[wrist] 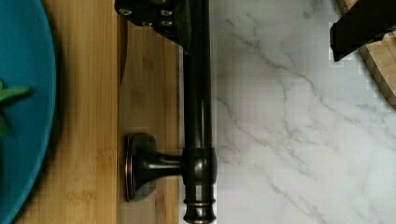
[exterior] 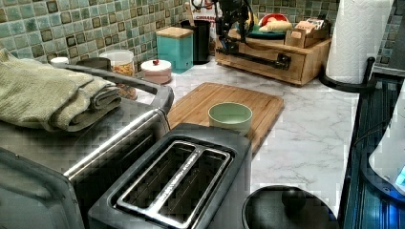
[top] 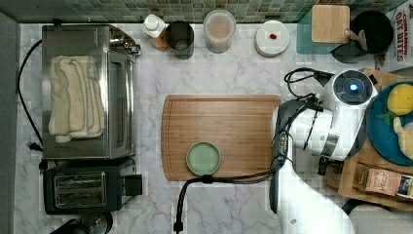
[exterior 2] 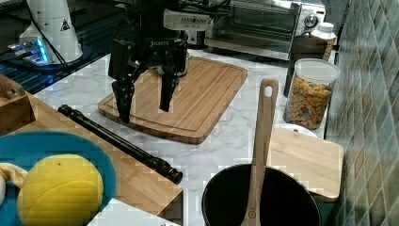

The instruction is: Open the drawer.

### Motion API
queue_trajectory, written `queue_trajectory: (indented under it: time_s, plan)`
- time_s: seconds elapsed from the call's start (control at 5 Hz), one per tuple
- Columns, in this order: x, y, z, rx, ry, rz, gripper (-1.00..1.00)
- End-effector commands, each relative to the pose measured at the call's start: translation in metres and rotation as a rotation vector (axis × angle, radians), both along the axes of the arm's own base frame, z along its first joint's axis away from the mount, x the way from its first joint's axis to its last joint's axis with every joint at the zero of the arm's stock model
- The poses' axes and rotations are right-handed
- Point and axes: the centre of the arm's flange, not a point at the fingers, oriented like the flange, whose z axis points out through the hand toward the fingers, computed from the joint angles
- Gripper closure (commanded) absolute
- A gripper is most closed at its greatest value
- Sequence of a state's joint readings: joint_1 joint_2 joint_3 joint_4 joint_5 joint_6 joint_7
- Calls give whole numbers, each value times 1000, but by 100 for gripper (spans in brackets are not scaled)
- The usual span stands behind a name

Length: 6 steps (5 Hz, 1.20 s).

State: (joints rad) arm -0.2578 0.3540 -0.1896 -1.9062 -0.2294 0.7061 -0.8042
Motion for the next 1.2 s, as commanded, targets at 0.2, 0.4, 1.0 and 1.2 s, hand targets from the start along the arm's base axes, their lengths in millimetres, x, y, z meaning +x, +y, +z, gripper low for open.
queue_trajectory:
  time_s: [0.2,0.4,1.0,1.2]
  plan:
    - [-22,-42,12,-64,-68,-90,-100]
    - [-31,-53,2,-50,-69,-101,-100]
    - [-44,-46,-31,64,-71,-175,-100]
    - [-44,-59,-54,59,-66,-174,-100]
